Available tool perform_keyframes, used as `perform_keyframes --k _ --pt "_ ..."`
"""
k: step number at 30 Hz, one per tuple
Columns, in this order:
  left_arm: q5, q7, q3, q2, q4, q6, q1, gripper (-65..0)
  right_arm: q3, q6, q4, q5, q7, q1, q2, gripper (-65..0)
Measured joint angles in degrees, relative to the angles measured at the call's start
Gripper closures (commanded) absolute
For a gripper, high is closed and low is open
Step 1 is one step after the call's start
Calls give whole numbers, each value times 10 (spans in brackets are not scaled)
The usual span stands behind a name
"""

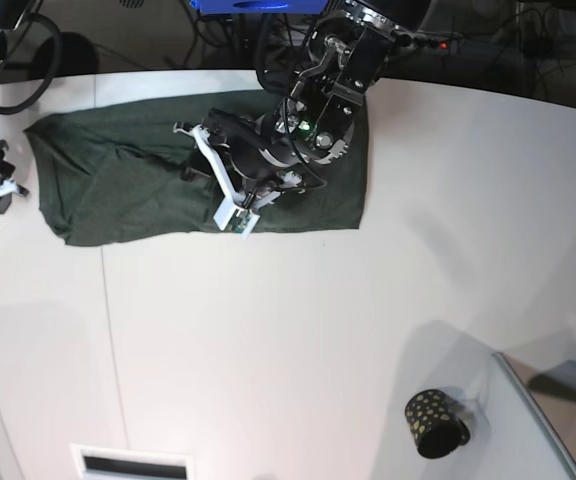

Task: Layout the t-shirt on the table in an organized manner, then fold the t-shirt properly
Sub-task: 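Fold the shirt end with the left gripper toward the right gripper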

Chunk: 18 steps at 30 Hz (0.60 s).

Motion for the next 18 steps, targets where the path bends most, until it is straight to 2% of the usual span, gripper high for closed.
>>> perform_keyframes --k 7,9,10,12,13,15,17,18 --pt "-2 1 38 6 48 0 -7 -309 -1 0 0 0 0 0 0 0" --pt "-2 6 37 6 74 0 -1 -306 -2 1 1 0 0 -2 0 0" --pt "-4 19 23 6 90 -3 2 -304 -3 11 9 -4 -2 -5 0 0" --pt "-9 52 -38 -3 130 -7 11 -293 -10 75 52 -5 -4 -29 2 0" --pt "-5 61 -84 -11 152 -4 19 -262 -26 98 77 -7 -2 -41 5 -2" --pt "-3 85 -181 -37 189 0 43 -151 -64 132 125 -9 -2 -60 11 -2" --pt "11 89 -277 -65 211 5 74 0 -123 151 169 -4 1 -72 8 -2" --pt "9 93 -322 -73 218 4 89 0 -155 153 187 -4 2 -79 8 -2"
